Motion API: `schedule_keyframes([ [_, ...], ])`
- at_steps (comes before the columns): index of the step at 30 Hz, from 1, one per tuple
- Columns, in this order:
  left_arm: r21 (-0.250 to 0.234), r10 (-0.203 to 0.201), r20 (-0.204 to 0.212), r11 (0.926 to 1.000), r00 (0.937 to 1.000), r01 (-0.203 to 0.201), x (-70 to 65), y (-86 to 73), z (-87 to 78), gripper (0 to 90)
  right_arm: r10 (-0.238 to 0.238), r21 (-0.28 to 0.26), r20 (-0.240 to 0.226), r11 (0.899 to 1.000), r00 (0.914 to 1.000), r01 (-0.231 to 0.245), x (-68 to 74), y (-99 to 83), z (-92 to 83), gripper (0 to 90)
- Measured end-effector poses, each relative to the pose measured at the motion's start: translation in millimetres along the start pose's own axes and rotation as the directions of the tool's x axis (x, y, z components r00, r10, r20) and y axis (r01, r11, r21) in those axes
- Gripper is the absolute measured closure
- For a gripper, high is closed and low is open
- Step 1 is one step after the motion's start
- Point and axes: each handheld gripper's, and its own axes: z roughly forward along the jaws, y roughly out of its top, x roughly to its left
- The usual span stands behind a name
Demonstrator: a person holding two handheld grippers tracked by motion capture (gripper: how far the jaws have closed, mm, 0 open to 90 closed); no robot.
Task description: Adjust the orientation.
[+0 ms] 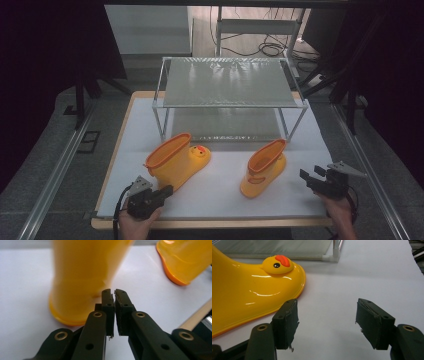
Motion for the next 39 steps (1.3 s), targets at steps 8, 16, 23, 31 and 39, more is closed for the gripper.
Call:
schedule_keyframes([
  [8, 0.048, 0.085, 0.096, 0.9948, 0.9917, -0.09, -28.5, 9.1, 19.8, 80.4, -0.004, 0.004, -0.003, 1.0, 1.0, 0.004, -0.1, -1.2, 1.1, 34.2],
  [16, 0.132, 0.125, 0.171, 0.9801, 0.9773, -0.148, -45.6, 28.5, 39.4, 66.9, -0.005, 0.003, -0.001, 1.0, 1.0, 0.005, -1.2, -1.8, -0.7, 34.2],
  [23, 0.21, 0.155, 0.211, 0.9572, 0.9653, -0.199, -55.4, 42.6, 49.3, 56.1, -0.004, -0.007, 0.004, 1.0, 1.0, 0.004, -2.4, -0.4, -3.7, 34.2],
  [31, 0.261, 0.184, 0.254, 0.9324, 0.9496, -0.25, -65.4, 60.4, 52.4, 52.8, 0.002, -0.006, 0.009, 1.0, 1.0, -0.002, -5.1, -1.6, -5.0, 34.3],
  [39, 0.297, 0.199, 0.317, 0.9079, 0.9274, -0.296, -81.7, 90.6, 44.8, 51.8, -0.006, 0.002, 0.004, 1.0, 1.0, 0.006, -5.6, -2.2, -4.7, 34.3],
])
